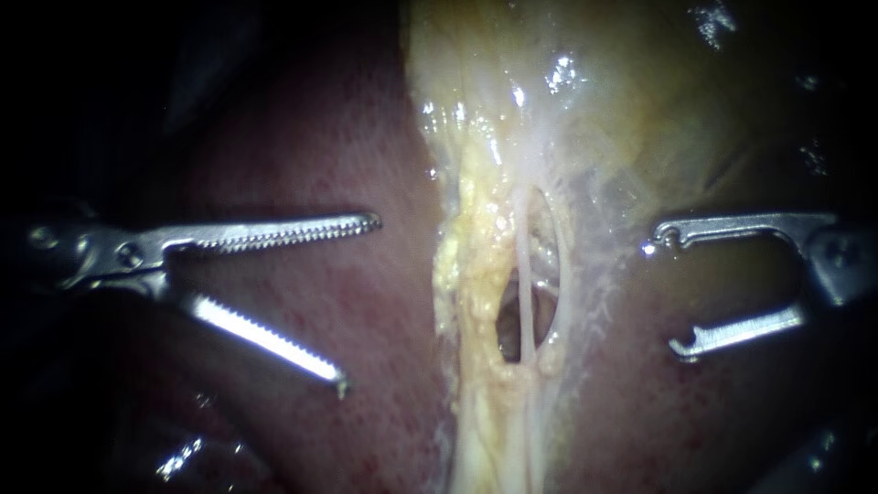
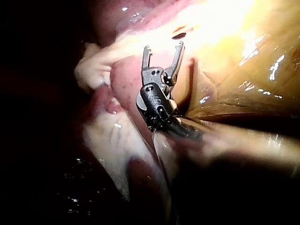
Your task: Grabbing gallbladder
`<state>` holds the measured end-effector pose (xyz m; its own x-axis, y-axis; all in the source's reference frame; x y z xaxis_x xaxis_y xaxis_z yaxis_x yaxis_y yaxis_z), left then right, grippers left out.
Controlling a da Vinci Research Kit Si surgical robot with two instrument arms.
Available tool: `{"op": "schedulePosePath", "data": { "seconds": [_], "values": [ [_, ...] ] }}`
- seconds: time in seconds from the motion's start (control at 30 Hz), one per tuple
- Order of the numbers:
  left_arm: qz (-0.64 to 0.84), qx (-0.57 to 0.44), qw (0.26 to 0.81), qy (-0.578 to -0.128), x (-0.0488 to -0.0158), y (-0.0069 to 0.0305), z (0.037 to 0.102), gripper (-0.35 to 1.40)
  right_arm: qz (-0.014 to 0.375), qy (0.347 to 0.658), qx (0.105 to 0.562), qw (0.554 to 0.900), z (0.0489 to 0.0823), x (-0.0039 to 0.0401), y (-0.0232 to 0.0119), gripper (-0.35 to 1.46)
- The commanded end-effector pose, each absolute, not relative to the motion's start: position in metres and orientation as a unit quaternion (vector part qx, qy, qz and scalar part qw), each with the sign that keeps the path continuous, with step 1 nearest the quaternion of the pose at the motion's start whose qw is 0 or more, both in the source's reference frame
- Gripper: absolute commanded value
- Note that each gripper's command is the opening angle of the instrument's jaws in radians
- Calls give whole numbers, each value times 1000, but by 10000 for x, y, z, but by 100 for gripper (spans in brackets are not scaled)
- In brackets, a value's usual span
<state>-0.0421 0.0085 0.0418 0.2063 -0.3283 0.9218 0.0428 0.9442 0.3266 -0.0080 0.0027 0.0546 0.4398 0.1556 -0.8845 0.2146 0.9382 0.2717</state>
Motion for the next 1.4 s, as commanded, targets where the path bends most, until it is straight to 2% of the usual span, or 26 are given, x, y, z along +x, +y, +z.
{"op": "schedulePosePath", "data": {
  "seconds": [0.03,0.33,0.9,1.4],
  "values": [
    [-122,115,768,-618,-421,86,418,79,-18,529,175,830,546,-81,28,60],
    [-139,113,768,-615,-427,108,409,79,-18,529,175,830,546,-82,28,60],
    [-215,130,776,-579,-463,119,425,47,-17,530,174,830,547,-82,29,60],
    [-225,135,785,-562,-476,111,457,46,-18,530,174,830,548,-82,28,60]
  ]
}}
